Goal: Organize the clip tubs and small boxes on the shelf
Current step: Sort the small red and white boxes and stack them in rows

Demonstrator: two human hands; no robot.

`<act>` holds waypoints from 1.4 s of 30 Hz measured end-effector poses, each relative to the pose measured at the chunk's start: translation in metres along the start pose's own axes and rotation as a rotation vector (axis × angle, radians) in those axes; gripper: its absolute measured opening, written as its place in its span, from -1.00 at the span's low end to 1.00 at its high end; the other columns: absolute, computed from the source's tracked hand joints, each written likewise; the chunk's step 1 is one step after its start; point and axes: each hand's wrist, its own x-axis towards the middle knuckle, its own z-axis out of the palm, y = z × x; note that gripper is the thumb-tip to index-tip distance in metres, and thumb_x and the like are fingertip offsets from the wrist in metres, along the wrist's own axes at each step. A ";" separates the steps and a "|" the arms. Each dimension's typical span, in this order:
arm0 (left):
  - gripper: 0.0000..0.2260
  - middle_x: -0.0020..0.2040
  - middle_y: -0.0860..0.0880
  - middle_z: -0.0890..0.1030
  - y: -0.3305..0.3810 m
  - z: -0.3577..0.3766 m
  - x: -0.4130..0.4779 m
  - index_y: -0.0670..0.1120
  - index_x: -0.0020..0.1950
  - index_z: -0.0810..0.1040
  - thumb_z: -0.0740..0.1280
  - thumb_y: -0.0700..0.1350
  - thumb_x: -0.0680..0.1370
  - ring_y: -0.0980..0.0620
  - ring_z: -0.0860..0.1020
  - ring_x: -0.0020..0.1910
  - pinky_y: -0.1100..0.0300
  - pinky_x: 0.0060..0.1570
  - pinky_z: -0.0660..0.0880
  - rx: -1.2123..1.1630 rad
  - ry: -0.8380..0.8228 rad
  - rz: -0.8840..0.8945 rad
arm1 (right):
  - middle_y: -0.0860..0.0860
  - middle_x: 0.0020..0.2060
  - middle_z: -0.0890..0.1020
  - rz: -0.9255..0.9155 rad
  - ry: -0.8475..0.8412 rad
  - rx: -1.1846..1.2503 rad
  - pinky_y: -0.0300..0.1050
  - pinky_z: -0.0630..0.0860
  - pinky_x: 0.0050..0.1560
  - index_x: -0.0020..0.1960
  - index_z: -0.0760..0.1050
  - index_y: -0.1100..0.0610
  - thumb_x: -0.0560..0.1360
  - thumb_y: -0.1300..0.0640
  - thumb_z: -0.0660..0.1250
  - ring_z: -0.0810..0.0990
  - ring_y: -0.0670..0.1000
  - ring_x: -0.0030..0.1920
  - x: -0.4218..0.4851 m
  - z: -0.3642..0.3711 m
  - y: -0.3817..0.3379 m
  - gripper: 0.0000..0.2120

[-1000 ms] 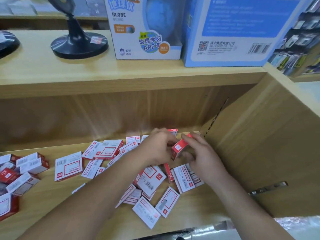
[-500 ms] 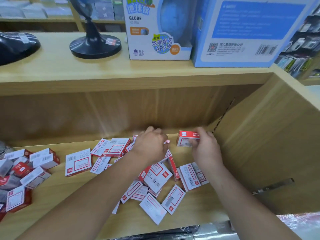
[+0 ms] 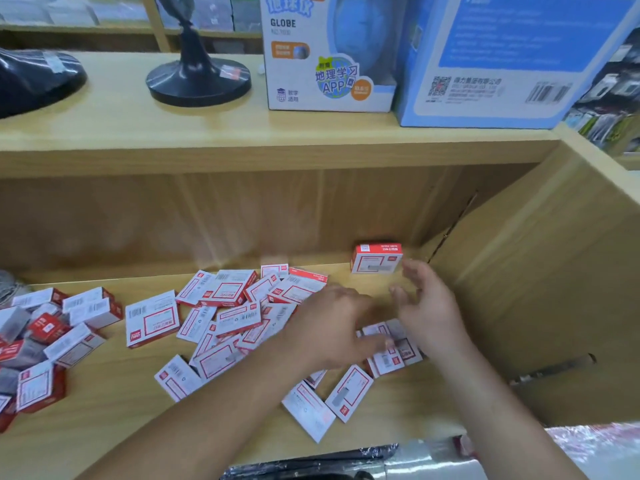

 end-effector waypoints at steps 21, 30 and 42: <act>-0.37 0.39 0.02 0.52 -0.036 -0.027 -0.043 0.00 0.47 0.46 0.34 0.27 0.47 -0.08 0.44 0.33 0.03 0.32 0.43 0.139 0.141 -0.135 | -0.04 -0.03 0.46 0.149 -0.211 -0.453 -0.04 0.53 0.10 0.05 0.52 -0.01 0.10 -0.44 0.47 0.47 0.06 0.16 -0.060 0.001 0.006 -0.30; -0.56 0.26 0.08 0.58 0.002 0.001 -0.043 0.02 0.30 0.59 0.48 0.04 0.44 0.03 0.49 0.25 0.05 0.25 0.48 -0.123 0.156 0.134 | -0.01 -0.17 0.65 -0.006 -0.009 -0.428 -0.06 0.55 -0.15 -0.06 0.57 0.11 0.23 -0.35 0.42 0.61 0.12 -0.02 -0.057 -0.021 -0.017 -0.43; -0.86 -0.12 0.08 0.56 -0.006 -0.002 -0.038 0.07 0.14 0.66 0.40 0.00 0.60 0.05 0.55 -0.12 0.02 -0.08 0.53 -0.529 0.246 -0.083 | -0.18 -0.13 0.70 0.015 -0.060 0.126 -0.40 0.53 -0.22 0.21 0.60 0.03 0.59 0.02 0.35 0.65 -0.24 -0.16 -0.051 -0.040 -0.036 -0.78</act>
